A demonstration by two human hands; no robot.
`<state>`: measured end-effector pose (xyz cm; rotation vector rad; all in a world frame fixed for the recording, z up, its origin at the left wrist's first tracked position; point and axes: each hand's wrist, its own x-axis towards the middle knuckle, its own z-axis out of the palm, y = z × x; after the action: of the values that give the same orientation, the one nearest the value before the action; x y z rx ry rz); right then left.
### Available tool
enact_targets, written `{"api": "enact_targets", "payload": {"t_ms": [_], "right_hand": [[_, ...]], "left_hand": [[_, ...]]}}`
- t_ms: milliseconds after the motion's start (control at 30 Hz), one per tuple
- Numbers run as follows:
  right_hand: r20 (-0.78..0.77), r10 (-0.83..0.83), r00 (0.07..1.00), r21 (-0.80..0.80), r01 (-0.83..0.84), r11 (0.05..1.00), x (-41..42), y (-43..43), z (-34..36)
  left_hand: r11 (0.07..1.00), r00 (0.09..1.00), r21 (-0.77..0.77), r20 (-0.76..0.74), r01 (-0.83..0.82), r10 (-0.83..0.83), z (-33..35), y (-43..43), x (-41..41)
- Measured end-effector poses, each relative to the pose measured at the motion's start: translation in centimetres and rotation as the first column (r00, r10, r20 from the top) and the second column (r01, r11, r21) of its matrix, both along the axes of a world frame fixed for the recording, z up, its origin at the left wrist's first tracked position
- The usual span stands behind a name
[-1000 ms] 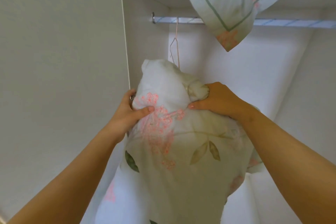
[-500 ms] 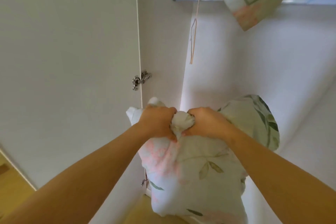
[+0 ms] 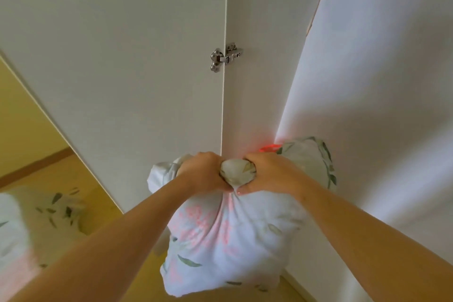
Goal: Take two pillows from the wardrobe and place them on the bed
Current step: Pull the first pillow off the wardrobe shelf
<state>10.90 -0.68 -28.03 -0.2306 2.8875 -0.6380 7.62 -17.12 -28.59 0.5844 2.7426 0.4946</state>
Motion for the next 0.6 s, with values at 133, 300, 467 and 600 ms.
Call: {"api": "enact_targets", "payload": {"t_ms": [133, 300, 467, 600], "right_hand": [[0.005, 0.076, 0.997, 0.096, -0.076, 0.992, -0.7, -0.9, -0.5], [-0.006, 0.14, 0.99, 0.269, -0.133, 0.954, -0.9, -0.3, -0.4], [-0.018, 0.061, 0.998, 0.119, -0.059, 0.991, 0.0, 1.0, -0.4], [0.014, -0.064, 0.998, 0.054, 0.063, 0.997, 1.1, 2.8, -1.4]], "left_hand": [[0.994, 0.998, 0.09, 0.009, -0.058, 0.058, -0.4, -1.6, 0.5], [0.992, 0.998, 0.112, -0.027, -0.06, 0.064, -0.2, -1.5, 0.7], [0.997, 0.998, 0.074, -0.062, 0.022, -0.017, 0.3, 0.1, 0.1], [0.988, 0.986, 0.004, -0.058, 0.157, -0.157, 0.2, 2.6, -0.7]]}}
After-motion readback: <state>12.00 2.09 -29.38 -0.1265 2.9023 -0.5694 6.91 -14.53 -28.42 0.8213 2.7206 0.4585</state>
